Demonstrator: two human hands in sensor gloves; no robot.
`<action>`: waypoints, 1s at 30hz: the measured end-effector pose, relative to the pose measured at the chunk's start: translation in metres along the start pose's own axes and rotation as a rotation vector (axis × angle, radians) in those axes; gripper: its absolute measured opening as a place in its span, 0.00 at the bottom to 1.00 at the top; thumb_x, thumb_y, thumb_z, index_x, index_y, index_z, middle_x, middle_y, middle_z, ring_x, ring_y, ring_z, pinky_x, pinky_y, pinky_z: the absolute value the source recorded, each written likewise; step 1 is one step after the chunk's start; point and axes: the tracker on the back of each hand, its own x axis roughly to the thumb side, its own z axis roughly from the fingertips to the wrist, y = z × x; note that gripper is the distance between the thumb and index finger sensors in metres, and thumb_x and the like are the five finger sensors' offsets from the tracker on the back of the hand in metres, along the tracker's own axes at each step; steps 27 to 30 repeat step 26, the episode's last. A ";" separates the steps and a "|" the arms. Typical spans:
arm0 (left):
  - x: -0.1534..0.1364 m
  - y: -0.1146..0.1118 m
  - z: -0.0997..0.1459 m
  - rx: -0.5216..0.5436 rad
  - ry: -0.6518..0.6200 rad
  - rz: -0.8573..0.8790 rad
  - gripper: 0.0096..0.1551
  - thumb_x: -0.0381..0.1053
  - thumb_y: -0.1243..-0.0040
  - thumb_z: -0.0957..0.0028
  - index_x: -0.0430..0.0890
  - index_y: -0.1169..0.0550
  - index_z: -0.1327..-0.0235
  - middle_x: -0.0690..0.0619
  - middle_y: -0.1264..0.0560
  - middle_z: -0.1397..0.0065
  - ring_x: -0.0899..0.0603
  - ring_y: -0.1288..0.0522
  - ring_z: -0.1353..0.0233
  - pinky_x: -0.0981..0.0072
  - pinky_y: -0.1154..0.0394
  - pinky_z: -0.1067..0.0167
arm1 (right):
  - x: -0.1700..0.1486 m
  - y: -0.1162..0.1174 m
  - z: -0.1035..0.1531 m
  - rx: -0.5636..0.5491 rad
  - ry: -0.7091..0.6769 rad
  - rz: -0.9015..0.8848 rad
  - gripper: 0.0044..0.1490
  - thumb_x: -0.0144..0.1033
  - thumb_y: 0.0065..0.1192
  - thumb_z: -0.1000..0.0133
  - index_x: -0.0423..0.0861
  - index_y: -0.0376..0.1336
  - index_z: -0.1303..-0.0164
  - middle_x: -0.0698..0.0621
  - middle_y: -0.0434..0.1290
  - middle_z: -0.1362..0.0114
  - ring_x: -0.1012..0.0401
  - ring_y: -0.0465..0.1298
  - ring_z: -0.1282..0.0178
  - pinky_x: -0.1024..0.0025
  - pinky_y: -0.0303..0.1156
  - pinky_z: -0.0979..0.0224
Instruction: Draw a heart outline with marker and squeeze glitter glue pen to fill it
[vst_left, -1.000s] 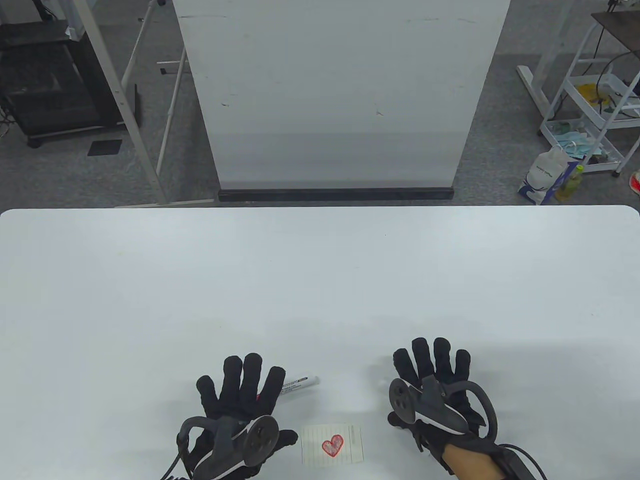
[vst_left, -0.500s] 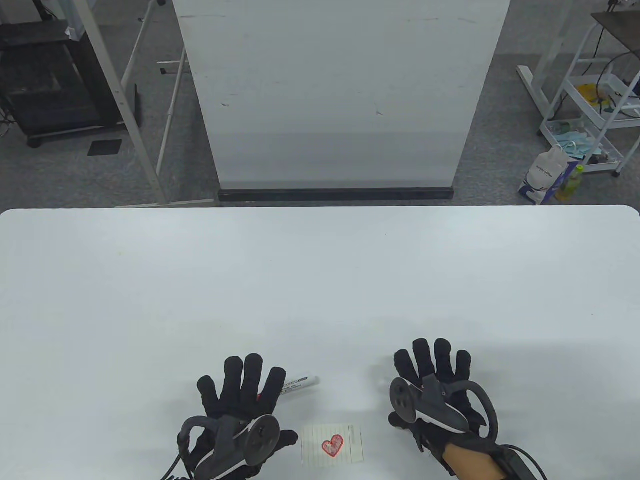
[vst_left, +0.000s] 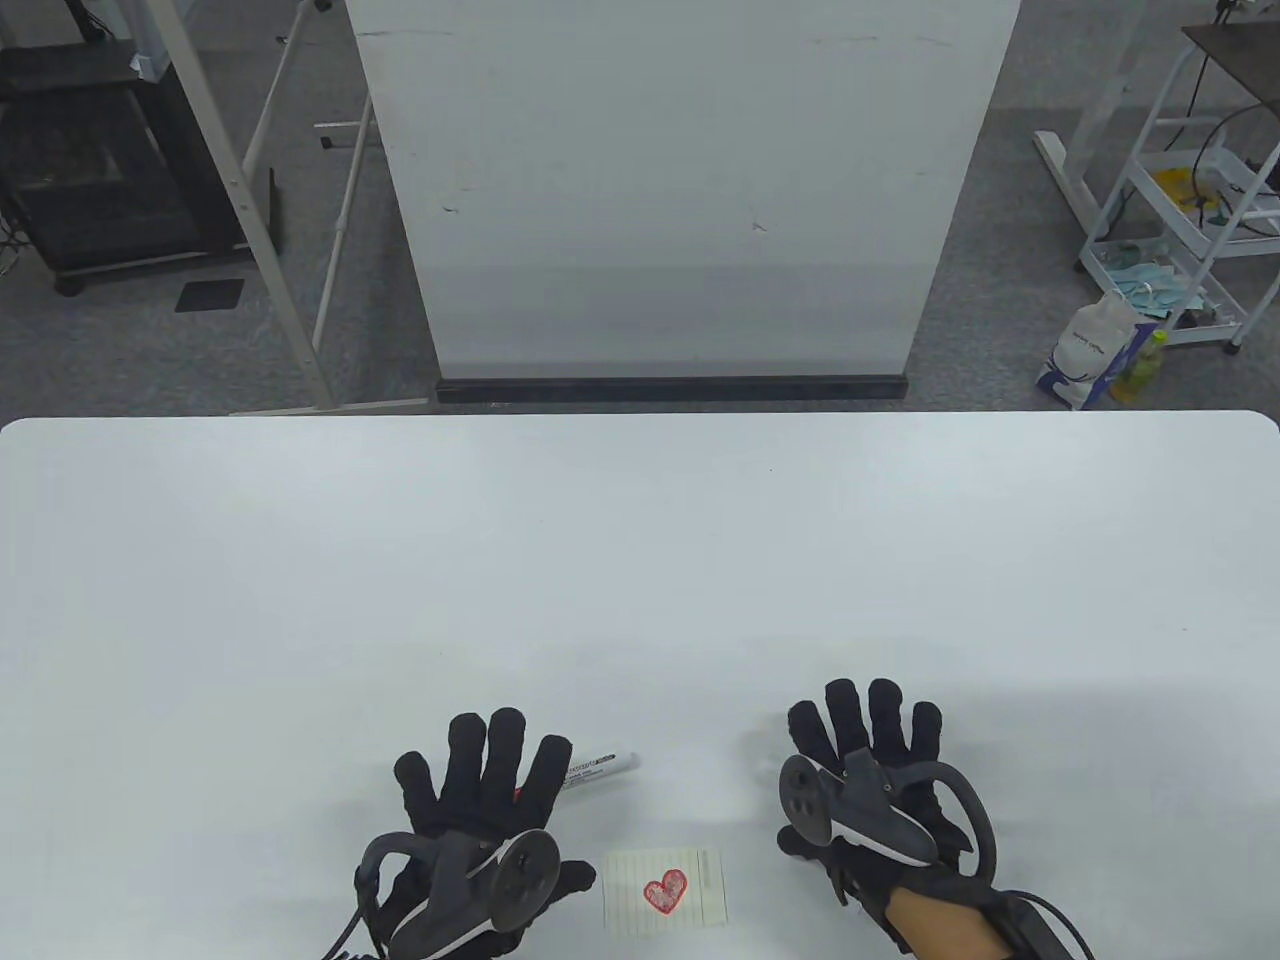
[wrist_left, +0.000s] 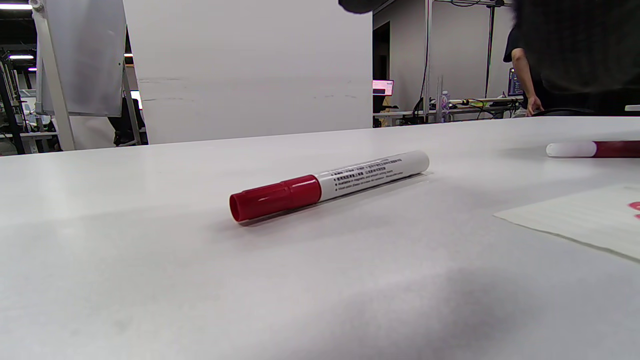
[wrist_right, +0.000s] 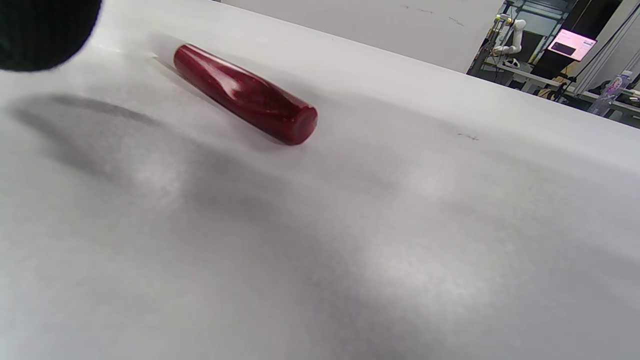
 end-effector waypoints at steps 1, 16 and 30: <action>0.000 0.000 0.000 0.000 0.000 0.000 0.62 0.80 0.42 0.58 0.57 0.53 0.16 0.39 0.62 0.13 0.25 0.61 0.15 0.12 0.60 0.33 | 0.000 0.000 0.000 0.000 0.000 0.000 0.70 0.72 0.58 0.59 0.54 0.27 0.22 0.38 0.26 0.18 0.29 0.30 0.18 0.22 0.29 0.29; 0.000 -0.001 0.000 -0.006 0.000 -0.002 0.62 0.80 0.43 0.57 0.57 0.53 0.16 0.39 0.61 0.12 0.25 0.61 0.15 0.12 0.60 0.33 | 0.000 0.000 0.000 0.013 -0.002 -0.001 0.69 0.72 0.58 0.59 0.54 0.28 0.22 0.38 0.26 0.18 0.29 0.30 0.18 0.22 0.29 0.29; 0.002 -0.003 -0.001 -0.018 -0.004 -0.011 0.61 0.80 0.43 0.57 0.57 0.52 0.16 0.39 0.60 0.12 0.25 0.60 0.15 0.12 0.60 0.33 | 0.000 0.001 0.000 0.029 -0.009 -0.001 0.69 0.72 0.58 0.58 0.54 0.28 0.22 0.38 0.26 0.17 0.29 0.30 0.18 0.22 0.29 0.29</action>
